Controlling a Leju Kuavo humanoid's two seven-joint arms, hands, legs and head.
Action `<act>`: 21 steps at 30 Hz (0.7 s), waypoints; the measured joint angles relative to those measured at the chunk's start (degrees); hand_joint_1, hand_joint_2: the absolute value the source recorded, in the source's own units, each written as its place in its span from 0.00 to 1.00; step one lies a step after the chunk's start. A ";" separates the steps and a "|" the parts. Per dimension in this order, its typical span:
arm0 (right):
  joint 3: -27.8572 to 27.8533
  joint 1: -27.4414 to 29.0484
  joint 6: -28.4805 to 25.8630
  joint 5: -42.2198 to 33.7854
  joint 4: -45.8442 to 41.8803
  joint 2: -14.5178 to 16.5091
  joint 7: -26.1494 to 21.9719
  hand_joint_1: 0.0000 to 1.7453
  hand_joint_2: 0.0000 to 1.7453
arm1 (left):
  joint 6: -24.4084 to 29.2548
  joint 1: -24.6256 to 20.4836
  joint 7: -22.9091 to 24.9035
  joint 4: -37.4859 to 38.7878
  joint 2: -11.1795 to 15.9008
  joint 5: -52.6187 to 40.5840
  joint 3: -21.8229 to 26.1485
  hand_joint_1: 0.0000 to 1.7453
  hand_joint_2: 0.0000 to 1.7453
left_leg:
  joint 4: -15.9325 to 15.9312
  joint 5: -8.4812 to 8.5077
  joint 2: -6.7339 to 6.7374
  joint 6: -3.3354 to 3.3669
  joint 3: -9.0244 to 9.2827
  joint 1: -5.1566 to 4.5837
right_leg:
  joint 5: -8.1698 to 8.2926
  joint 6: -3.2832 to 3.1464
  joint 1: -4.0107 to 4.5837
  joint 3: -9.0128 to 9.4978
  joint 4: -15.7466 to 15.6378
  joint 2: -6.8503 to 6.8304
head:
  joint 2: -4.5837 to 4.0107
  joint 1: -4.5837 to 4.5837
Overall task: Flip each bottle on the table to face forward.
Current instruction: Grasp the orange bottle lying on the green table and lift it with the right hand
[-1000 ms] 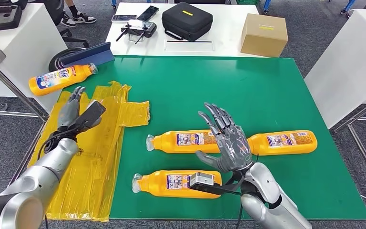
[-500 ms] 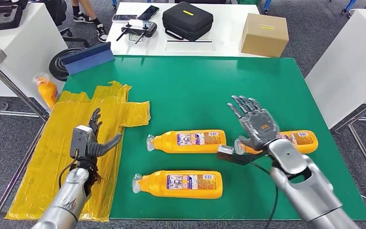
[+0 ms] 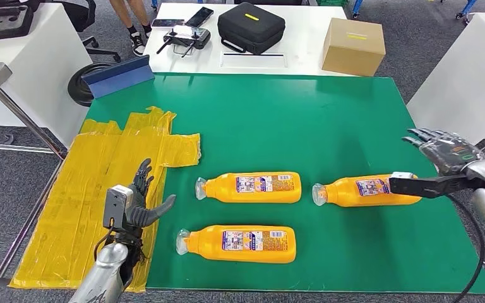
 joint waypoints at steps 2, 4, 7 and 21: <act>1.35 -3.38 3.76 -2.12 1.74 -1.85 -0.94 0.00 1.00 | 0.13 -0.09 0.00 0.50 -0.32 0.19 -0.01 0.00 1.00 | 0.00 0.00 0.03 0.00 0.00 0.00 | 0.00 0.00 0.00 0.00 0.01 0.01 | 0.00 0.00; 2.99 -6.60 6.36 -4.02 3.29 -3.22 -1.77 0.00 1.00 | 0.44 -0.25 -0.07 1.10 -0.64 0.34 -0.01 0.00 1.00 | 0.00 0.00 0.06 0.00 0.00 0.00 | 0.00 0.00 0.01 0.00 0.01 0.03 | 0.00 0.00; 5.60 -10.71 8.62 -6.40 5.35 -4.29 -2.48 0.00 1.00 | 0.67 -0.57 -0.22 1.88 -0.98 0.52 -0.01 0.00 1.00 | 0.00 0.00 0.05 0.00 0.01 0.01 | 0.00 0.00 0.01 0.00 0.01 0.03 | 0.00 0.00; 13.91 -15.75 7.85 -10.75 10.74 -5.03 -3.54 0.00 1.00 | 0.79 -0.90 -0.78 3.16 -1.56 0.74 -0.01 0.00 1.00 | 0.00 0.00 0.03 0.00 0.01 0.01 | 0.00 0.00 0.01 0.01 0.01 0.02 | 0.00 -0.01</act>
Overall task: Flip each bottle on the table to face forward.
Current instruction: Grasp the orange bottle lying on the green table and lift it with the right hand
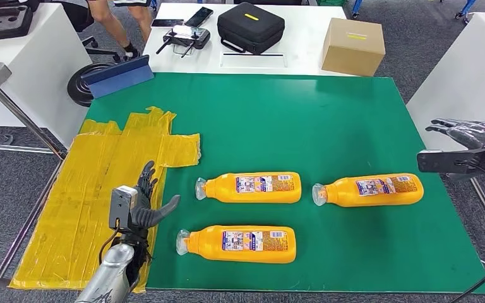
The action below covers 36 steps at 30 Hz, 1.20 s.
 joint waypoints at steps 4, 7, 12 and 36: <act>1.21 0.03 -0.80 -1.58 0.61 0.05 -0.82 0.00 1.00 | 0.02 -0.01 -0.06 0.04 0.00 0.11 0.00 0.00 1.00 | 0.00 0.00 0.00 0.00 0.00 0.00 | 0.00 0.00 0.00 0.00 0.00 0.00 | 0.00 0.00; 1.91 0.95 -2.80 -3.30 1.16 0.48 -1.72 0.00 1.00 | 0.19 -0.10 -0.13 0.04 0.00 0.28 0.00 0.00 1.00 | -0.01 0.00 0.00 0.00 0.00 0.01 | 0.00 0.00 0.02 0.00 0.00 0.00 | 0.00 -0.01; 2.74 5.36 -9.41 -3.91 3.26 2.79 -2.42 0.00 1.00 | 0.47 -0.94 -0.13 0.04 0.00 0.32 0.00 0.00 1.00 | -0.01 0.00 -0.02 0.00 0.00 0.07 | 0.00 0.00 0.07 0.01 0.00 -0.02 | 0.00 0.01; 0.71 14.45 -15.92 1.15 9.17 9.80 -2.87 0.00 1.00 | 1.02 -1.37 1.21 -0.26 0.00 -0.80 0.02 0.00 1.00 | -0.01 0.00 0.04 -0.01 0.05 0.07 | 0.00 0.00 0.07 0.05 0.00 0.02 | 0.01 0.01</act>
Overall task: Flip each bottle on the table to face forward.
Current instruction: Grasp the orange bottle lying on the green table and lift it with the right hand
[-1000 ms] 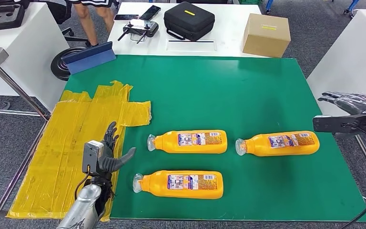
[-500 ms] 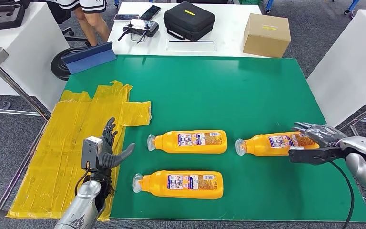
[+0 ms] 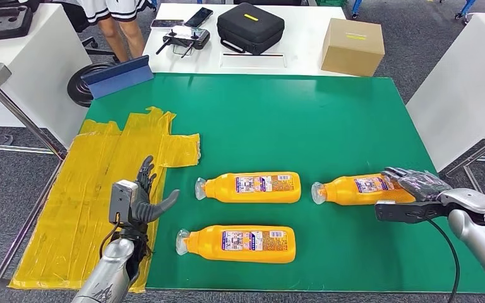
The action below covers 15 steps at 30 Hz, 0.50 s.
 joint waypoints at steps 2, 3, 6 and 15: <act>-0.33 0.00 -1.46 1.73 1.06 0.80 0.36 0.00 1.00 | -0.04 0.01 0.10 0.00 0.00 -0.25 0.00 0.00 1.00 | 0.00 0.00 0.00 0.00 0.00 0.00 | 0.00 0.00 0.00 0.00 0.00 0.00 | 0.00 -0.01; -0.50 0.00 -2.42 2.67 1.64 1.26 0.68 0.00 1.00 | -0.04 0.03 0.13 0.01 0.00 -0.39 0.00 0.00 1.00 | 0.00 0.00 0.00 0.00 0.00 0.00 | 0.00 0.00 0.00 0.00 0.00 0.00 | -0.01 -0.01; -0.70 -0.02 -5.90 5.69 3.65 2.70 1.86 0.00 1.00 | 0.01 0.17 0.15 0.02 0.00 -0.64 0.00 0.00 1.00 | 0.00 0.00 0.00 0.00 0.01 0.01 | 0.00 0.00 0.01 0.00 0.00 0.00 | -0.01 -0.01; -1.32 -2.09 -12.59 12.99 12.41 9.47 4.19 0.00 1.00 | 0.63 0.55 0.47 -0.26 -0.04 -1.77 0.01 0.00 1.00 | -0.01 -0.01 0.06 -0.01 0.25 0.08 | -0.01 -0.01 0.06 0.22 -0.03 0.03 | -0.01 0.02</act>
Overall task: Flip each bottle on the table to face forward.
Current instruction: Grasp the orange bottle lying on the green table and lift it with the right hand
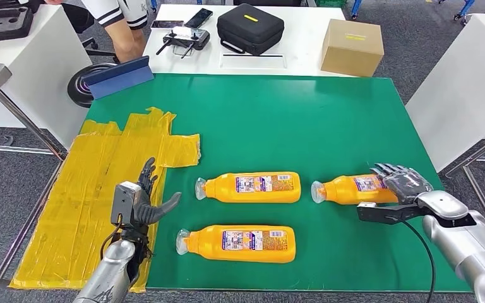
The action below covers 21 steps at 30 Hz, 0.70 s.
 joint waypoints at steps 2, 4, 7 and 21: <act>-0.02 -0.43 -0.01 0.24 1.11 0.97 0.00 0.00 1.00 | 0.02 0.11 0.03 -0.10 0.00 -0.01 0.02 0.00 1.00 | -0.01 -0.03 0.02 -0.02 0.18 0.05 | -0.01 -0.01 0.04 0.19 -0.05 0.02 | 0.00 0.01; -0.08 -0.72 -0.03 0.32 2.07 1.79 0.01 0.00 1.00 | 0.03 0.23 0.03 -0.23 0.01 -0.01 0.03 0.00 1.00 | -0.03 -0.12 0.10 0.01 0.38 0.07 | -0.03 -0.03 0.05 0.39 -0.09 0.08 | 0.00 0.01; -0.23 -0.98 -0.23 0.31 3.26 2.82 -0.02 0.00 1.00 | 0.06 0.51 0.07 -0.60 0.01 -0.02 0.08 0.00 1.00 | -0.04 -0.21 0.25 0.05 0.66 0.07 | -0.04 -0.04 0.05 0.61 -0.15 0.23 | 0.00 0.01; -1.51 -0.44 -2.11 -0.03 5.69 5.18 0.35 0.97 1.00 | 0.42 2.76 0.30 -2.40 0.02 -0.11 0.19 0.00 1.00 | -0.04 -0.43 0.67 0.00 1.44 0.11 | -0.02 -0.04 0.10 1.20 -0.24 0.70 | 0.00 0.02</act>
